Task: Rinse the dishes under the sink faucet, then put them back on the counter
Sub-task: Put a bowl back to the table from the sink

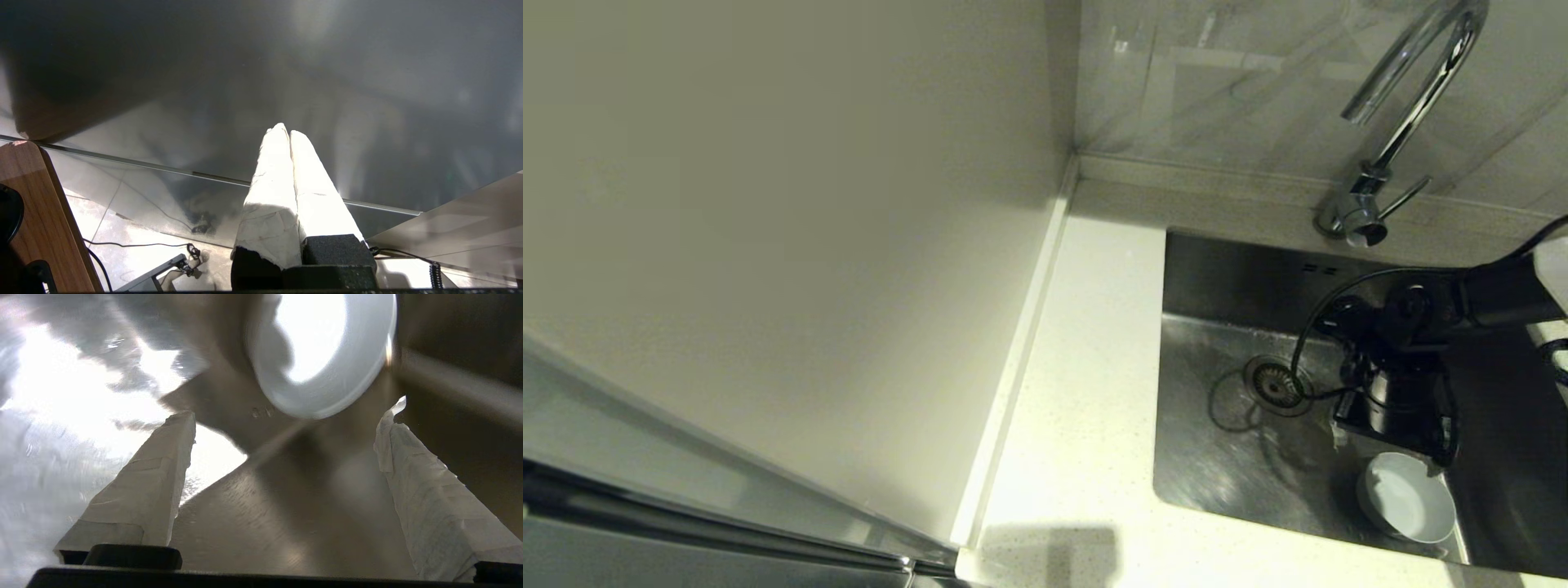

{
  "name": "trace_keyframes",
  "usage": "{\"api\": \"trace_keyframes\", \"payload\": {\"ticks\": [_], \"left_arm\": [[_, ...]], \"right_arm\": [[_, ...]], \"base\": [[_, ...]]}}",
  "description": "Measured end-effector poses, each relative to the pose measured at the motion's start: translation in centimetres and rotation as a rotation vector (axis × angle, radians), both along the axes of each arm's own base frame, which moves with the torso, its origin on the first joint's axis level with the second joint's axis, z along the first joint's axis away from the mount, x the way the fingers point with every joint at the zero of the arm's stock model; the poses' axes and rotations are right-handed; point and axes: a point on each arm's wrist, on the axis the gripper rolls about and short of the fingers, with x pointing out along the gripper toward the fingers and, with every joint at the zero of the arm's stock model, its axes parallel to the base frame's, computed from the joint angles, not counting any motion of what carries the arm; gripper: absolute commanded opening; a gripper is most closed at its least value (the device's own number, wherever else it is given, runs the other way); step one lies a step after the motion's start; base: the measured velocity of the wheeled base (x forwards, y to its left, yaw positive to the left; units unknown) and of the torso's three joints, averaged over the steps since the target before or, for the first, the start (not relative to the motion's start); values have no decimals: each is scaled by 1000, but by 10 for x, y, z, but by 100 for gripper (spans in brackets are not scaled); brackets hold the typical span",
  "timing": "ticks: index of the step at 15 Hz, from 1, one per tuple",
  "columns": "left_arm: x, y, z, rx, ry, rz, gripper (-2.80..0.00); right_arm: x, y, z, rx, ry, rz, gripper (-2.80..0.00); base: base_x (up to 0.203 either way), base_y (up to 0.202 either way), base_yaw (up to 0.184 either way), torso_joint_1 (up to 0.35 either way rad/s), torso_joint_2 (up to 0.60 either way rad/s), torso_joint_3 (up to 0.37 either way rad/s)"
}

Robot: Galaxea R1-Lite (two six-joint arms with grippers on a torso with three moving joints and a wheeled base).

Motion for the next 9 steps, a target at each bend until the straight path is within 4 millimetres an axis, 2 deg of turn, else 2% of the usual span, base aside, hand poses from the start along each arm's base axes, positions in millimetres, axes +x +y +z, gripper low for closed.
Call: {"api": "trace_keyframes", "payload": {"ticks": [3,4,9], "left_arm": [[0,0,0,0,0,0,-280],[0,0,0,0,0,0,-280],[0,0,0,0,0,0,-280]], "right_arm": [[4,-3,-16,-2,61,-145,0],[6,-6,-21,-7,70,-158,-280],[17,-14,-37,-13,92,-173,-280]], "base": [[0,0,0,0,0,0],[0,0,0,0,0,0],[0,0,0,0,0,0]]}}
